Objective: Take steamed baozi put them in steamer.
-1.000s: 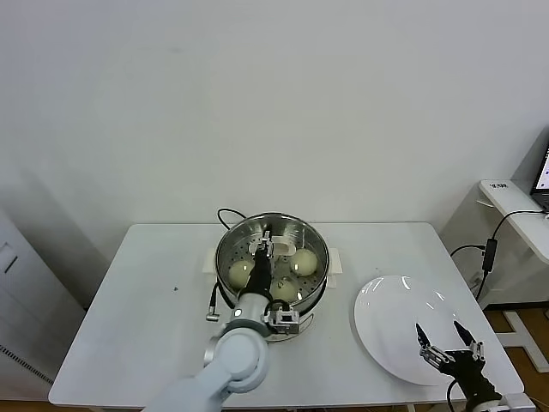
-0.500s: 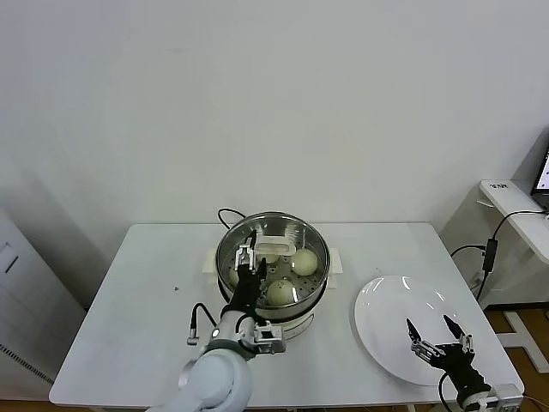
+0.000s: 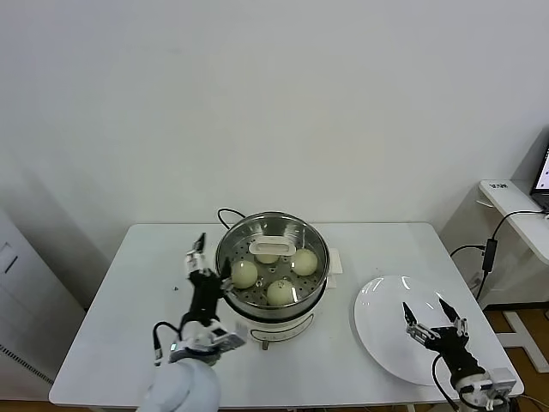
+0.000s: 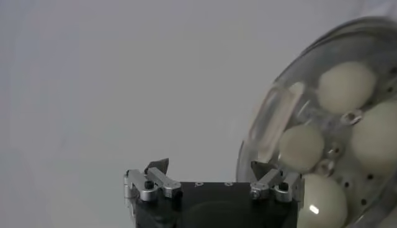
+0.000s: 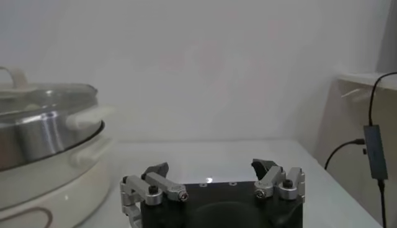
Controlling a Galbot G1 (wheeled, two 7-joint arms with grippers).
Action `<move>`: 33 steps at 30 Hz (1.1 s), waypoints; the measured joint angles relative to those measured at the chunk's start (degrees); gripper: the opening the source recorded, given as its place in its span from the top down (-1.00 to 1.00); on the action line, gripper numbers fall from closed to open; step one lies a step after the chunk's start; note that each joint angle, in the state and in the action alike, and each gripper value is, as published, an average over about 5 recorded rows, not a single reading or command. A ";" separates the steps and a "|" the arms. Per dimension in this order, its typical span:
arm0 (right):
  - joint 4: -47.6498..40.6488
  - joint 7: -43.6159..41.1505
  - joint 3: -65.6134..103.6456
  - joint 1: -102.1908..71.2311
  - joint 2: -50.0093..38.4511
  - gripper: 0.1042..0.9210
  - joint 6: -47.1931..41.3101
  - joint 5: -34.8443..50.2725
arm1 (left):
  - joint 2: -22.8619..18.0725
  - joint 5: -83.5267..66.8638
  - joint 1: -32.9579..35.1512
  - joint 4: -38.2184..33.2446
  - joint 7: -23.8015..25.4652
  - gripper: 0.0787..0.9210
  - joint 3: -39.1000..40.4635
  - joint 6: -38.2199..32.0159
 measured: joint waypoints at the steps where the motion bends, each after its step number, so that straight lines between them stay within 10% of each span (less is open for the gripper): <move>1: -0.09 0.31 -0.24 0.56 -0.11 -0.76 -0.03 0.01 | -0.15 -1.60 0.59 0.04 -1.02 -0.77 -1.18 -0.16; 21: -1.05 3.51 -3.24 7.98 -0.06 -0.76 -1.96 1.13 | -4.48 -29.70 9.44 5.53 -2.17 -0.77 -23.25 -37.91; 33: -2.08 2.99 -2.49 8.36 0.98 -0.76 -1.84 1.07 | -5.82 -38.80 13.46 8.30 0.30 -0.77 -29.03 -48.13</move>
